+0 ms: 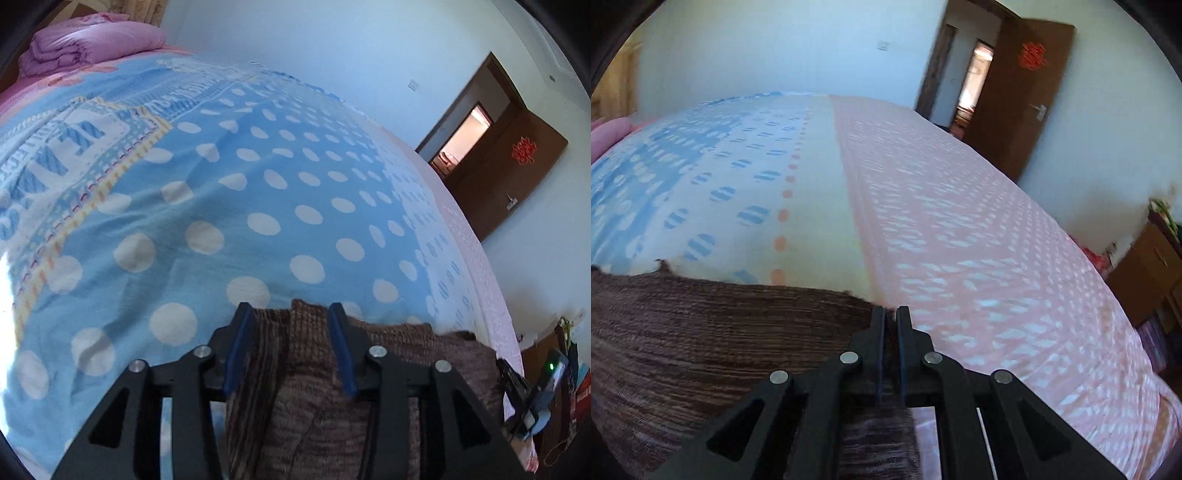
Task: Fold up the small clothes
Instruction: 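Lift the hem with both grippers and fold it over toward the collar, then open both grippers and release the folded sweater onto the bed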
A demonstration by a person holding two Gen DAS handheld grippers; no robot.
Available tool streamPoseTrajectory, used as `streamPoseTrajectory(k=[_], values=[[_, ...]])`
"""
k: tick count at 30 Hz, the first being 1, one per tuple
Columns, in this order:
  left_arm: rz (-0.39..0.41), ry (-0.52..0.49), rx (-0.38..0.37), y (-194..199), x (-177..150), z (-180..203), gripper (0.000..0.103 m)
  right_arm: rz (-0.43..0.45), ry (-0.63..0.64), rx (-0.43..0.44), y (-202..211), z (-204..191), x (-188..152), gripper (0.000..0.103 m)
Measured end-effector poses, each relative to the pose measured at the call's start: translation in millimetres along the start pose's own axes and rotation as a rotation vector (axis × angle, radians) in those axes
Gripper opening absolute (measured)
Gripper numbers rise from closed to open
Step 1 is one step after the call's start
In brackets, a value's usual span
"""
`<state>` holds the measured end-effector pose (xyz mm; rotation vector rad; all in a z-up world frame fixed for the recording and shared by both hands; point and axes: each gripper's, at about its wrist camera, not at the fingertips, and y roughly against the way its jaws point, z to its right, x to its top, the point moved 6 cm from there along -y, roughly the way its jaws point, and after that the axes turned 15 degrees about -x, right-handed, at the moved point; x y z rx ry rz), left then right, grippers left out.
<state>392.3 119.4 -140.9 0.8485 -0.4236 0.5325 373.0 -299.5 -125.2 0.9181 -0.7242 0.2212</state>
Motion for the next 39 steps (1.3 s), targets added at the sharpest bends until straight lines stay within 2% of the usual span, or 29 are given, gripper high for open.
streamPoseTrajectory(k=[1, 2, 5, 6, 9, 12, 15, 17, 19, 20, 22, 26, 29, 32, 34, 36, 39], values=[[-0.022, -0.043, 0.001, 5, -4, 8, 0.061, -0.036, -0.012, 0.033, -5, 2, 0, 0.008], [-0.029, -0.087, 0.012, 11, -9, 15, 0.063, -0.034, -0.037, 0.068, -4, 6, 3, 0.008], [-0.071, -0.210, 0.060, 26, -34, 37, 0.063, 0.053, -0.152, 0.102, 35, 43, 3, 0.008], [-0.084, -0.241, 0.055, 32, -47, 44, 0.063, 0.070, -0.161, 0.151, 52, 51, -2, 0.008], [-0.107, -0.288, 0.040, 42, -80, 59, 0.063, 0.045, -0.083, 0.288, 100, 59, -39, 0.008], [-0.125, -0.319, 0.068, 44, -113, 68, 0.063, 0.033, -0.005, 0.358, 135, 59, -84, 0.008], [-0.158, -0.329, 0.081, 37, -139, 76, 0.063, 0.046, 0.047, 0.346, 146, 57, -117, 0.008], [-0.180, -0.334, 0.106, 33, -154, 78, 0.063, 0.019, 0.043, 0.345, 142, 52, -136, 0.008], [-0.161, -0.376, 0.149, 34, -164, 82, 0.065, -0.031, 0.035, 0.342, 129, 50, -154, 0.008], [-0.146, -0.414, 0.176, 36, -168, 85, 0.069, -0.013, 0.033, 0.343, 127, 50, -160, 0.007], [-0.123, -0.444, 0.217, 37, -173, 84, 0.076, 0.059, 0.047, 0.332, 130, 49, -165, 0.007], [-0.095, -0.364, 0.254, 39, -169, 69, 0.100, 0.103, 0.076, 0.272, 136, 44, -166, 0.007], [-0.084, -0.320, 0.237, 41, -166, 62, 0.102, 0.102, 0.074, 0.271, 140, 51, -169, 0.007], [-0.062, -0.354, 0.294, 41, -169, 66, 0.103, 0.067, 0.042, 0.233, 150, 58, -167, 0.007], [-0.056, -0.370, 0.312, 40, -171, 67, 0.103, 0.106, 0.010, 0.313, 178, 52, -162, 0.007], [-0.056, -0.369, 0.314, 39, -171, 66, 0.103, 0.167, 0.055, 0.352, 204, 32, -157, 0.007], [-0.054, -0.359, 0.304, 40, -171, 64, 0.103, 0.184, 0.126, 0.424, 224, -7, -149, 0.007]])
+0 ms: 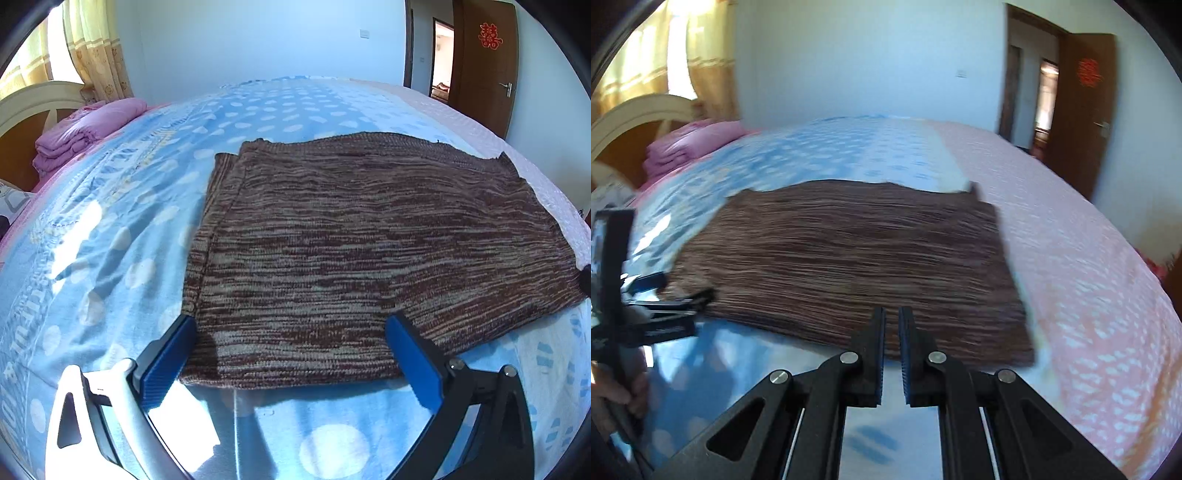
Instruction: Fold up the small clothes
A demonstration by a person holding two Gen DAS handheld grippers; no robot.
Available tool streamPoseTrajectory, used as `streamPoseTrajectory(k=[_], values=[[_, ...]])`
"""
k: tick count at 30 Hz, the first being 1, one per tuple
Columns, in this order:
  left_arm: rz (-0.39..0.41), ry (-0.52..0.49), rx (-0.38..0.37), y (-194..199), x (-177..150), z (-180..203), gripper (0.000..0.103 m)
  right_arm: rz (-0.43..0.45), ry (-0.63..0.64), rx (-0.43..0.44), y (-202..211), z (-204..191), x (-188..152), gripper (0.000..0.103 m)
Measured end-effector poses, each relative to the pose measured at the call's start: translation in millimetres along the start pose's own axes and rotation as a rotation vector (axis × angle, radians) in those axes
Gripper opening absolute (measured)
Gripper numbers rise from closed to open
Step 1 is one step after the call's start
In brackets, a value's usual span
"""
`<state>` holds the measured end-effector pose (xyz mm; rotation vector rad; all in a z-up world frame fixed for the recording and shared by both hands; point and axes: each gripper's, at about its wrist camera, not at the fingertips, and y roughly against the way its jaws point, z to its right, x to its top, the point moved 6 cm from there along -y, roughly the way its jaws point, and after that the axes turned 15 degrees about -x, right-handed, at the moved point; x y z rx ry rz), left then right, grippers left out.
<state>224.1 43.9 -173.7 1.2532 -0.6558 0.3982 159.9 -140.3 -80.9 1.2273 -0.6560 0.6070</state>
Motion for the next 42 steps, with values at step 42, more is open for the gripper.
streamPoseTrajectory(k=[42], values=[[0.252, 0.607, -0.237, 18, 1, -53, 0.076, -0.071, -0.078, 0.108, -52, -31, -17, 0.008]])
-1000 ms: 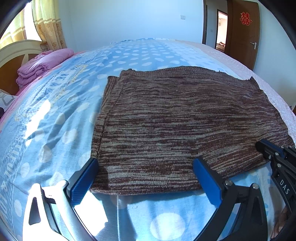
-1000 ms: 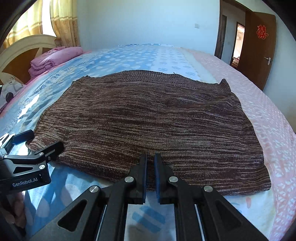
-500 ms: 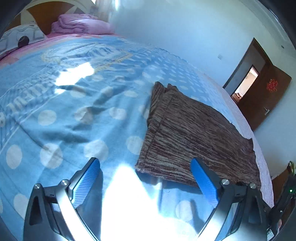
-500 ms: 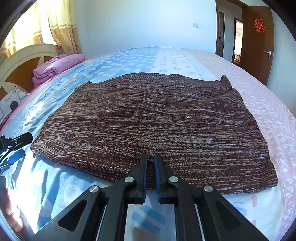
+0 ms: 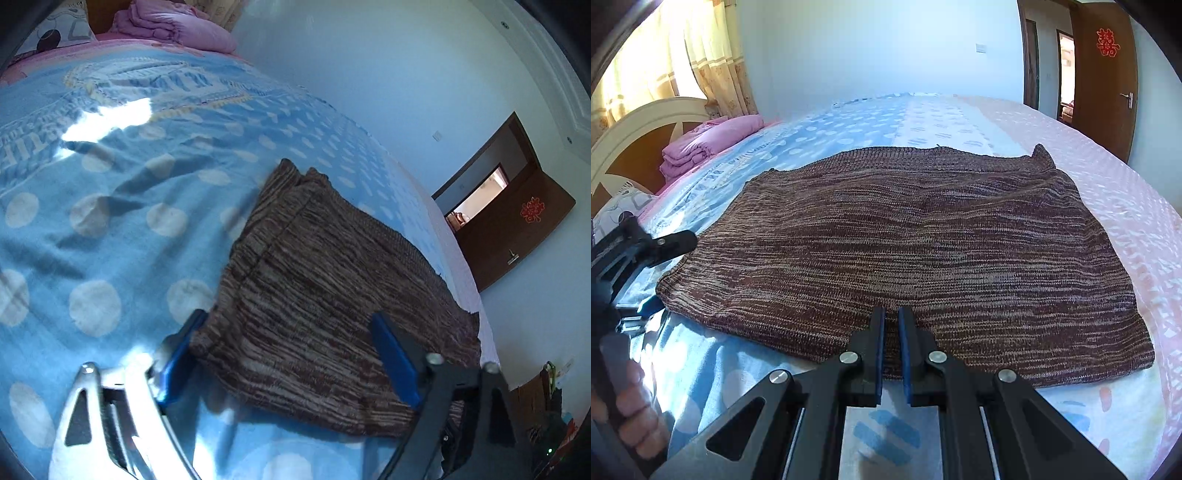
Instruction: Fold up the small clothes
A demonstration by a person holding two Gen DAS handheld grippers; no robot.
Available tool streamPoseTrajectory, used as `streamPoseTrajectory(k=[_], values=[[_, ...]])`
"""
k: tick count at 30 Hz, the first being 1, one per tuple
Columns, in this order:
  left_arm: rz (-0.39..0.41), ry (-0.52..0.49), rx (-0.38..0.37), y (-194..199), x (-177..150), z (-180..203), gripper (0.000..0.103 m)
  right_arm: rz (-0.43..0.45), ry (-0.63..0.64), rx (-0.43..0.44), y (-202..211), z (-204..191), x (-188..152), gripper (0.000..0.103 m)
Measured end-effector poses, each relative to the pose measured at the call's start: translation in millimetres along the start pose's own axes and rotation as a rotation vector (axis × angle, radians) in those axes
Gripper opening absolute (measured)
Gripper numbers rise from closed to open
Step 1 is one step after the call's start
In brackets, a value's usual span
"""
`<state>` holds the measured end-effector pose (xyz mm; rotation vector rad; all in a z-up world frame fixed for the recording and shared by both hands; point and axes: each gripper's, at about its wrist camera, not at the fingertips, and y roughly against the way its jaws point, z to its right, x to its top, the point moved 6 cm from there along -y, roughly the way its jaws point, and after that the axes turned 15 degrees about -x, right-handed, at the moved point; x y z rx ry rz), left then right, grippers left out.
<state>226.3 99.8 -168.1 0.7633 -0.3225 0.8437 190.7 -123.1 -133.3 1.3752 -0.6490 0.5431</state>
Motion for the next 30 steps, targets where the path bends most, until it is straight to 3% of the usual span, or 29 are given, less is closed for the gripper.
streamPoseTrajectory(k=[2, 4, 8, 11, 13, 14, 16, 18, 21, 25, 28, 29, 30], values=[[0.013, 0.037, -0.016, 3, 4, -11, 0.057, -0.001, -0.001, 0.001, 0, 0, 0, 0.008], [0.022, 0.063, -0.033, 7, 4, -18, 0.047, -0.003, 0.007, -0.009, 0, -1, 0, 0.008], [0.026, 0.066, -0.060, 10, 2, -20, 0.052, -0.035, 0.039, -0.027, 0, -5, 8, 0.008], [0.018, 0.038, -0.079, 6, 3, -11, 0.067, -0.017, 0.013, 0.057, 8, -13, 39, 0.008], [0.023, 0.023, -0.073, 3, 5, -9, 0.069, 0.007, 0.023, 0.112, 11, -29, 68, 0.016], [0.028, 0.024, -0.075, 2, 6, -10, 0.069, 0.012, 0.029, 0.133, 10, -39, 80, 0.022], [0.042, 0.034, -0.095, 4, 7, -12, 0.069, 0.035, 0.073, 0.166, 4, -67, 104, 0.045], [0.050, 0.030, -0.099, 5, 6, -12, 0.067, 0.045, 0.132, 0.201, -6, -98, 120, 0.046], [0.055, 0.020, -0.102, 6, 4, -11, 0.067, -0.042, 0.209, 0.328, -35, -155, 132, 0.046], [0.076, 0.038, -0.127, 9, 4, -14, 0.056, -0.090, 0.335, 0.272, -75, -208, 134, 0.046], [0.089, 0.062, -0.152, 11, 4, -19, 0.048, -0.130, 0.359, 0.289, -92, -231, 133, 0.046], [0.089, 0.063, -0.161, 11, 4, -18, 0.047, -0.142, 0.374, 0.296, -95, -238, 131, 0.049], [0.089, 0.062, -0.165, 10, 3, -18, 0.047, -0.146, 0.394, 0.297, -97, -244, 129, 0.060]])
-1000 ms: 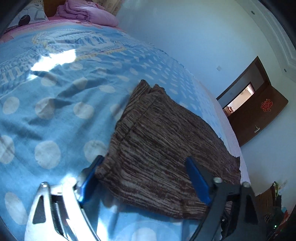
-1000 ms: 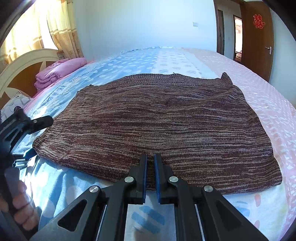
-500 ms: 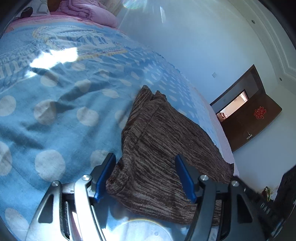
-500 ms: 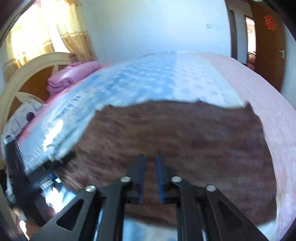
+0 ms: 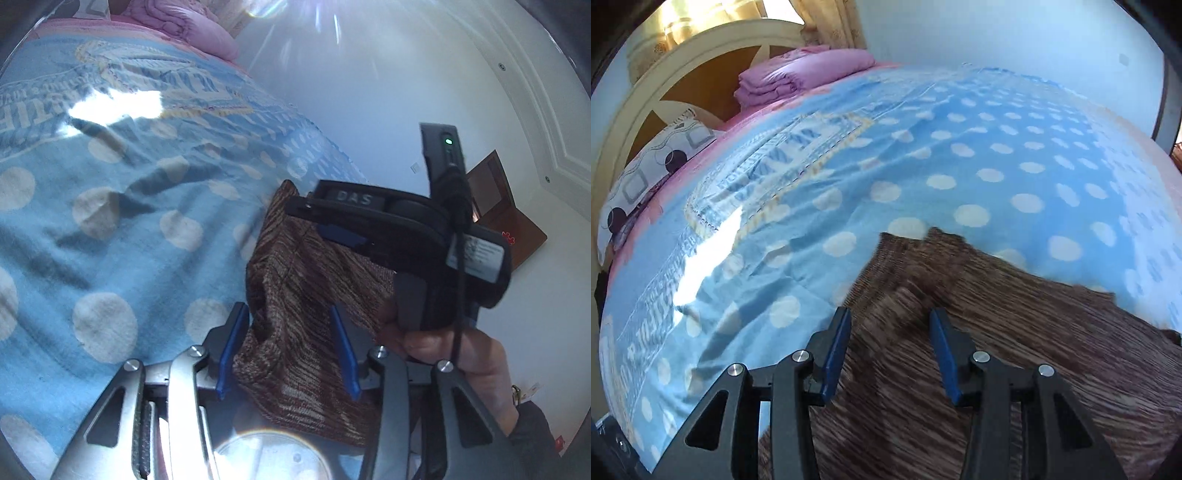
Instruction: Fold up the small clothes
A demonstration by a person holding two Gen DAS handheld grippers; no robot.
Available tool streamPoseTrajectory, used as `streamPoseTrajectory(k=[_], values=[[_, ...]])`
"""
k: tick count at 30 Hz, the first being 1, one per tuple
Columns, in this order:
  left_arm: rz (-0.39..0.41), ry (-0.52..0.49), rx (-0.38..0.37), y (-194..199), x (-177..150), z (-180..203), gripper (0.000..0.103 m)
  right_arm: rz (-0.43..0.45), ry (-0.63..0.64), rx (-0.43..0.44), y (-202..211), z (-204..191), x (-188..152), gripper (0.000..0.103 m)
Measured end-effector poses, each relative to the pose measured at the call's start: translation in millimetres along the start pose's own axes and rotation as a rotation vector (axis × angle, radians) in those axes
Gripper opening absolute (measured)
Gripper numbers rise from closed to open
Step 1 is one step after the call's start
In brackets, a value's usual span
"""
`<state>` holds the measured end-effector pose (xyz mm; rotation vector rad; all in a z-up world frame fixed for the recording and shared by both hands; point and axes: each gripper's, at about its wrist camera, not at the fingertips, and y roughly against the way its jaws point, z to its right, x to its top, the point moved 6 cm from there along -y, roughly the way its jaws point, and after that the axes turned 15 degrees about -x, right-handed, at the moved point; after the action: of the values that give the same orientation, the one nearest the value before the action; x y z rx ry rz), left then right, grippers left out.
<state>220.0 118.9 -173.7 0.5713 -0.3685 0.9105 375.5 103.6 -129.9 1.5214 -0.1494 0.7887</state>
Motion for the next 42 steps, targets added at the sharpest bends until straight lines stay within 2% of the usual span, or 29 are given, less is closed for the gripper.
streamPoseTrajectory(k=[1, 3, 6, 8, 10, 13, 15, 17, 18, 23, 26, 29, 33, 35, 38, 42], values=[[0.001, -0.002, -0.003, 0, 0, 1, 0.047, 0.007, 0.032, -0.002, -3, -7, 2, 0.070], [0.005, 0.002, -0.010, 0, 0, 0, 0.047, 0.014, 0.101, -0.032, -10, -18, 1, 0.076], [0.008, 0.007, -0.016, 1, 0, 1, 0.047, 0.031, 0.183, -0.112, -16, -27, 0, 0.075], [0.008, 0.006, -0.017, 0, 0, 0, 0.047, 0.033, 0.159, -0.115, -16, -22, 1, 0.066], [0.007, 0.004, -0.017, 1, -1, 0, 0.047, 0.035, 0.134, -0.142, -14, -9, 2, 0.035], [0.003, -0.001, -0.022, 0, -1, 1, 0.047, 0.016, 0.067, -0.088, -10, 6, 1, 0.020], [-0.006, -0.008, -0.024, -2, -1, 2, 0.040, 0.017, 0.026, -0.059, -3, 11, 0, 0.017], [-0.028, 0.008, -0.026, -5, -2, 1, 0.019, 0.037, -0.027, -0.030, 9, 20, -2, 0.016], [-0.044, 0.021, -0.017, -9, -3, -1, 0.015, 0.049, -0.060, -0.012, 16, 25, -3, 0.016], [-0.088, -0.010, -0.008, -15, -5, 7, 0.014, 0.127, -0.202, 0.062, 57, 68, -7, 0.016], [-0.114, -0.100, 0.011, -19, -5, 25, 0.016, 0.132, -0.231, 0.067, 73, 93, -13, 0.016], [-0.138, -0.260, 0.039, -23, -8, 57, 0.017, 0.129, -0.265, 0.067, 84, 121, -23, 0.016], [-0.175, -0.447, 0.022, -35, -19, 109, 0.015, 0.155, -0.276, 0.037, 101, 156, -31, 0.016], [-0.207, -0.524, -0.005, -46, -29, 133, 0.014, 0.166, -0.284, 0.016, 110, 177, -35, 0.016], [-0.257, -0.601, -0.084, -60, -49, 165, 0.013, 0.180, -0.285, -0.020, 125, 210, -44, 0.016], [-0.326, -0.682, -0.179, -78, -89, 206, 0.013, 0.185, -0.304, -0.068, 137, 256, -62, 0.016]])
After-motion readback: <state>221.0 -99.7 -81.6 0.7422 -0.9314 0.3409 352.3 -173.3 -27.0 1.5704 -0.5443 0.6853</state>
